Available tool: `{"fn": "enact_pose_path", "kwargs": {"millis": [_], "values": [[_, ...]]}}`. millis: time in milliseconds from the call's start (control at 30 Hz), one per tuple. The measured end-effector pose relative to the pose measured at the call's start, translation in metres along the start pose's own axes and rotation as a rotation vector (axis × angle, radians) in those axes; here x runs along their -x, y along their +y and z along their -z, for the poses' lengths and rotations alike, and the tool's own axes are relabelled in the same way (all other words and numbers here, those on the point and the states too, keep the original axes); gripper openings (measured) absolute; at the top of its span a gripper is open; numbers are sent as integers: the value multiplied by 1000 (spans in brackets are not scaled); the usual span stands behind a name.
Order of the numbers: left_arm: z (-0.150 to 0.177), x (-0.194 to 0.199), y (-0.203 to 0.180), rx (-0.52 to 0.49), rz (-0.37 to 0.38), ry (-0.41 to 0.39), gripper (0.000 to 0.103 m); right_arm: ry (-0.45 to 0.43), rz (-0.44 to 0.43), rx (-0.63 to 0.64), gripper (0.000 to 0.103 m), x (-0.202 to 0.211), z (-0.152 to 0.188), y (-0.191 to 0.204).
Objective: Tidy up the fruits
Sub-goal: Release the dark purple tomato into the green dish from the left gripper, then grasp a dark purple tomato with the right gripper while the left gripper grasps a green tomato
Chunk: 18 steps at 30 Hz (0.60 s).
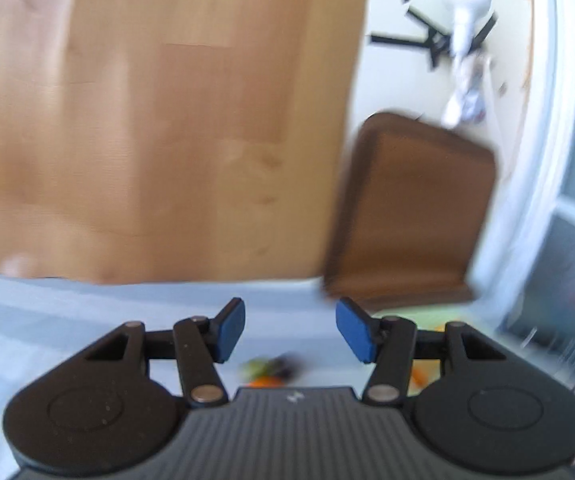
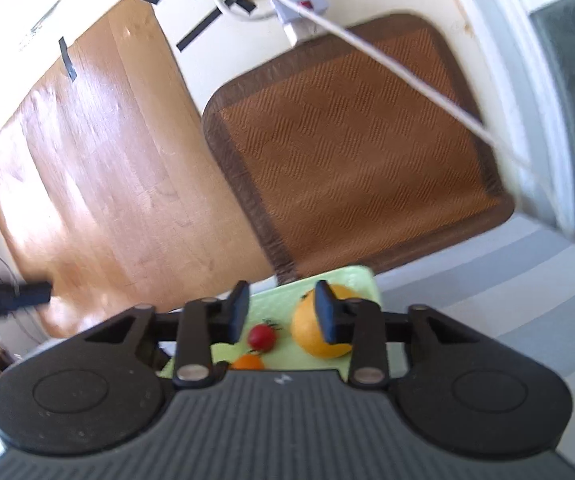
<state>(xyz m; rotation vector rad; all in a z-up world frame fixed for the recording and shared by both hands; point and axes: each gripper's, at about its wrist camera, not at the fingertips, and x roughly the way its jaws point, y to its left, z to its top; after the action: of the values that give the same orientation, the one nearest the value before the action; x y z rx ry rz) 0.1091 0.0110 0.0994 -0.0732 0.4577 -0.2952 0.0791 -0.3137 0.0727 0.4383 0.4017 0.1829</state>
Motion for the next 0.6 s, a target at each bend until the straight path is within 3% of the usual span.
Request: {"fn": "enact_pose_path", "kwargs": {"millis": [100, 233, 367, 600], "values": [[33, 1, 2, -57, -20, 54, 51, 109, -75, 37, 34, -20, -14, 30], [62, -18, -4, -78, 35, 134, 46, 290, -133, 158, 34, -68, -16, 81], [72, -36, -11, -127, 57, 160, 37, 429, -105, 264, 34, -123, -4, 120], [75, -41, 6, -89, 109, 159, 37, 607, -13, 381, 34, -186, 19, 142]]}}
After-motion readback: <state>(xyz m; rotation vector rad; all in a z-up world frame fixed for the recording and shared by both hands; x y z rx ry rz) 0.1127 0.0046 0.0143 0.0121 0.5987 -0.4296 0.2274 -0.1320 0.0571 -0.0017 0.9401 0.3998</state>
